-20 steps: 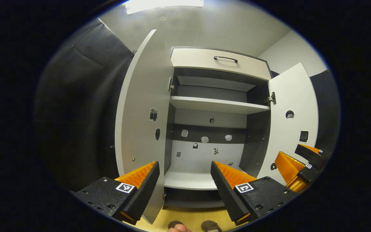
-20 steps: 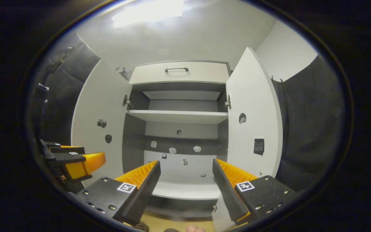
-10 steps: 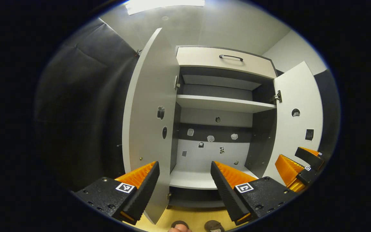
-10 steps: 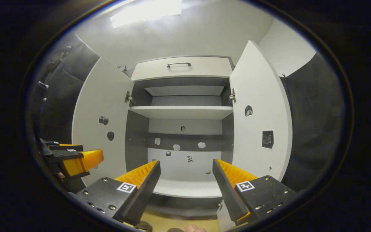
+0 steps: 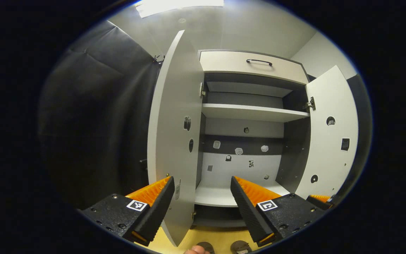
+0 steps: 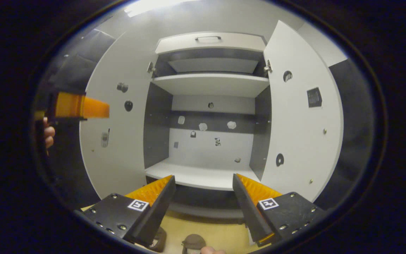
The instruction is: Grab one shoe with the right hand and put it into the shoe cabinet, grab the other shoe with the left hand and put it into the shoe cabinet; then close the right door with the right hand and the left door with the left hand.
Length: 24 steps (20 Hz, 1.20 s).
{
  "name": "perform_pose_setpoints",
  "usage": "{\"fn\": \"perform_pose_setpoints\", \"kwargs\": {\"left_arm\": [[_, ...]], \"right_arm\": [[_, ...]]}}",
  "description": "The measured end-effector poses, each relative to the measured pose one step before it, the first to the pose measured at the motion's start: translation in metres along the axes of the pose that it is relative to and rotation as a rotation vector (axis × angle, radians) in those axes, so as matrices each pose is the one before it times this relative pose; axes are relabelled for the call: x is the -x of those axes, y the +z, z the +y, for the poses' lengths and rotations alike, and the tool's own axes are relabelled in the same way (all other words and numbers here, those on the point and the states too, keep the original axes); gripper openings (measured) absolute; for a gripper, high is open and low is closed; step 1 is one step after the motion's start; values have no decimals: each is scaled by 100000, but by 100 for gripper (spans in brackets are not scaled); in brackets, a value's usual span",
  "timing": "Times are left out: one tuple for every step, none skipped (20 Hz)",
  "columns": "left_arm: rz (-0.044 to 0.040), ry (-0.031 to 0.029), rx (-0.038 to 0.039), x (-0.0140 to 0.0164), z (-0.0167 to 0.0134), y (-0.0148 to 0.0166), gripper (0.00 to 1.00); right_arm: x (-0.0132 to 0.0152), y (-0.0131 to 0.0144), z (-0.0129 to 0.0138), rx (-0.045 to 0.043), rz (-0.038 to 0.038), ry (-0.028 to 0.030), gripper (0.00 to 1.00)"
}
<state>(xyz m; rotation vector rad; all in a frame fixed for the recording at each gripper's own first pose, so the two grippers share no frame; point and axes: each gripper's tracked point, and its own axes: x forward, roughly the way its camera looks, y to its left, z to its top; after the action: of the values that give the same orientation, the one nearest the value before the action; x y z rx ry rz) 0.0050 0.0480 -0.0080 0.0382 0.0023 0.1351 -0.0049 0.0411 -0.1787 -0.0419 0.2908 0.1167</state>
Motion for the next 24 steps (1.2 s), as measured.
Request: {"fn": "perform_pose_setpoints", "kwargs": {"left_arm": [[-670,522,-403,137,209,141,98],[-484,466,-457,61,182,123,98],[-251,370,-512,137,174,5,98],[167,307,-464,59,149,2,98],[415,357,-407,10,139,-198,98],[605,463,-321,17,198,-123,97],[670,463,-278,6,146,-207,97],[617,530,-329,49,217,-133,98],[411,708,-431,32,283,-177,98],[534,763,-573,49,259,-109,97],[375,818,-650,30,227,-121,97],[379,741,-630,11,209,-118,98],[271,693,-533,64,230,-97,98],[496,517,-383,50,171,-49,98],[742,433,-325,65,129,-241,98],[509,606,-426,69,269,-114,98],[531,998,-539,61,334,-134,98],[568,1165,-607,31,395,-67,98],[397,1178,-557,107,472,-176,98],[220,1080,-337,99,387,-15,97],[220,896,-243,83,310,-131,98],[716,847,-393,118,303,-159,98],[498,511,-481,87,256,-228,98],[583,717,-669,81,296,-180,98]], "right_arm": [[-96,-2374,348,1529,3202,1042,97],[-200,-2468,496,1705,3758,1486,97],[-96,-2495,544,1463,4294,1680,97],[-122,-2425,516,710,4144,1486,97],[-290,-2310,521,171,3880,1609,98],[-192,-2317,674,-370,4687,2100,98],[-310,-2595,795,-808,5674,2002,98],[-281,-2260,541,-760,5327,2081,98],[-589,-2239,341,-909,4614,1608,98],[-644,-2022,325,-858,4744,1474,98],[-204,-2181,423,-752,5149,1391,98],[-452,-1916,587,-947,4684,2029,98],[-616,-1734,353,-1070,4134,1983,98],[-614,-1510,169,-848,4561,1268,98],[-495,-1482,208,-1158,3821,1209,98],[-560,-970,144,-1261,2501,736,98],[-592,-929,40,-735,2678,539,98],[-733,-468,29,-363,1606,360,98],[-775,-436,-53,74,1110,-27,99],[-776,-237,-74,577,1042,-164,98],[-891,-324,-31,628,1202,-336,99],[-857,-181,64,453,1163,-115,99],[-693,45,7,905,-20,-475,98],[-794,319,-3,1062,-45,-219,99]]}}
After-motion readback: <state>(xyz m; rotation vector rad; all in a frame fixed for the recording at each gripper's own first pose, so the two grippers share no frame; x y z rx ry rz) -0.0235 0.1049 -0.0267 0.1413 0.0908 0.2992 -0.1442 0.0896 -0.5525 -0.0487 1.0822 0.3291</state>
